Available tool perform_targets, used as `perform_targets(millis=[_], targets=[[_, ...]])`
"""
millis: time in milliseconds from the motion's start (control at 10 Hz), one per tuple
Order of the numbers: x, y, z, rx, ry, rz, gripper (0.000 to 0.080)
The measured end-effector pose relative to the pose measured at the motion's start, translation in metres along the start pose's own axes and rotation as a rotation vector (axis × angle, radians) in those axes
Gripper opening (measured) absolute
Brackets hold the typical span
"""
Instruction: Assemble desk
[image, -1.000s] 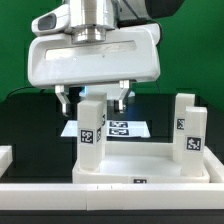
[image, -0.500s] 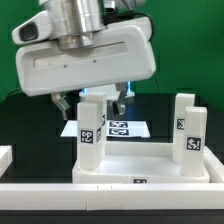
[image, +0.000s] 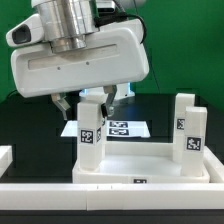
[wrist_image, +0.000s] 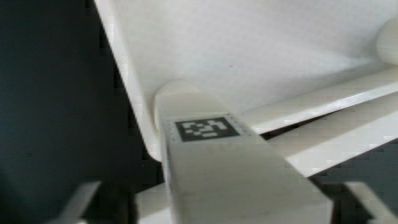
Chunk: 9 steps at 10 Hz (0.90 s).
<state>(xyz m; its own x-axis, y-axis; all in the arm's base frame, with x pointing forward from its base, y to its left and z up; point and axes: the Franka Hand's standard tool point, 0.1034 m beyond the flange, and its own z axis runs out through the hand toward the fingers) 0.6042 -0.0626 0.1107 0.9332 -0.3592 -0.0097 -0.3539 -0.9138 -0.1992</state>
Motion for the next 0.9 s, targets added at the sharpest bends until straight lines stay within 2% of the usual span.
perform_targets(millis=[100, 500, 800, 900], targets=[[0.000, 0.000, 0.000, 0.000, 0.000, 0.063, 0.0292], [0.000, 0.000, 0.001, 0.001, -0.001, 0.310, 0.0288], [0.000, -0.012, 0.003, 0.006, 0.010, 0.858, 0.0288], [0.000, -0.016, 0.004, 0.015, 0.008, 1.059, 0.0288]])
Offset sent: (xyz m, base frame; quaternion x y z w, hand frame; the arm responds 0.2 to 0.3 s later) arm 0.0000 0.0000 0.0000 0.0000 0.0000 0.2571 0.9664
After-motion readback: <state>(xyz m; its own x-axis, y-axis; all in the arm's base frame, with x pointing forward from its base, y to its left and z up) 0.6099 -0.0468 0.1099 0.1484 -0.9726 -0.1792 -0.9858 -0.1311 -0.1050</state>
